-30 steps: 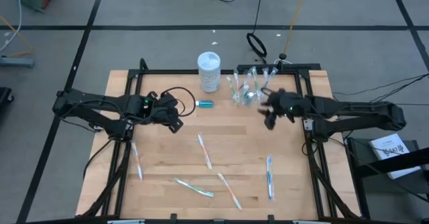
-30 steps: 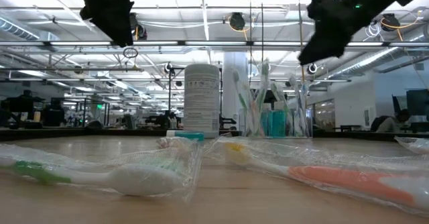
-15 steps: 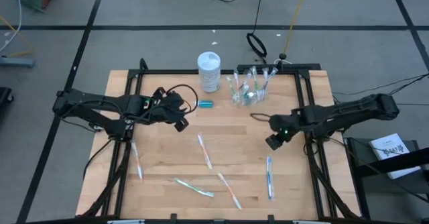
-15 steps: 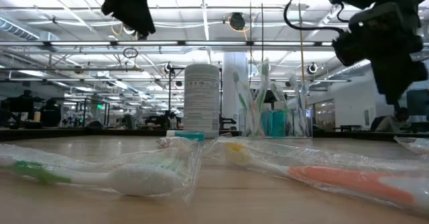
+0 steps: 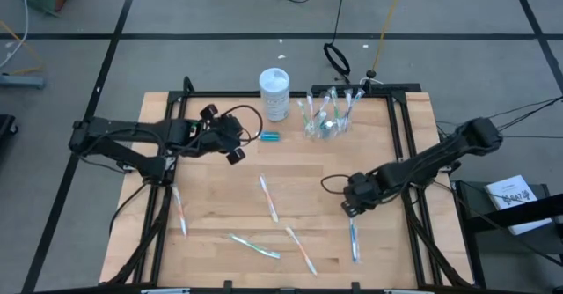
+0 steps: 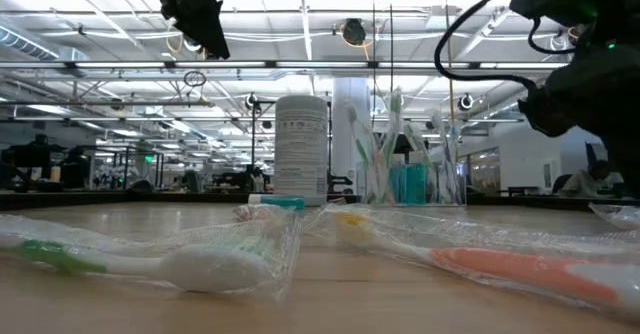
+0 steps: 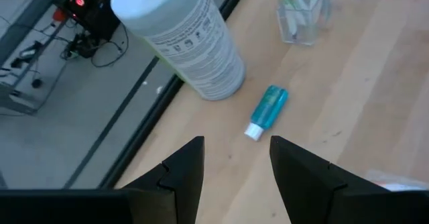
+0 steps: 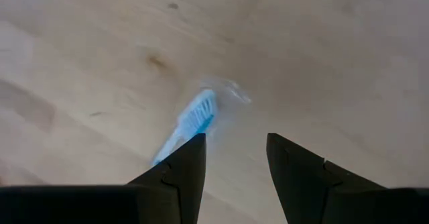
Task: Pick & Place toothbrushing station
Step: Put the blue toothbrush into the transparent organizer
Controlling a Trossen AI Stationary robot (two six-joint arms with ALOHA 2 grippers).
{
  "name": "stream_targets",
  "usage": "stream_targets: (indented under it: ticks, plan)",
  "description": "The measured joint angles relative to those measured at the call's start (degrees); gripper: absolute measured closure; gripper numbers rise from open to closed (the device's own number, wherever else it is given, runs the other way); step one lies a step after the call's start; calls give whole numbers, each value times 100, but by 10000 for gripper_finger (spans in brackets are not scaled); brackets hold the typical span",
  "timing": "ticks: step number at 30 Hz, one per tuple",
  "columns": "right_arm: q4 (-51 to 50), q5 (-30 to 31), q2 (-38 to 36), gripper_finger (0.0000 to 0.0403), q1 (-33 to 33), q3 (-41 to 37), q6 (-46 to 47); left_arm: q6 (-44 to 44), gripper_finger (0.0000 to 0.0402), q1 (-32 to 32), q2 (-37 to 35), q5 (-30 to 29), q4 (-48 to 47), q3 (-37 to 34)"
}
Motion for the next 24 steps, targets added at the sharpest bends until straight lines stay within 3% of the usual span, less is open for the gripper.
stream_targets:
  ticks: [11,18,24]
  plan:
    - [861,-7,340,250,262,0,528,304,224,388,-2,21,-83,-77]
    - [1404,11,307,250,438,-2,204,336,224,515,-2,154,-44,-149]
    - [1425,553,317,250,490,-2,309,343,224,529,-2,158,-42,-149]
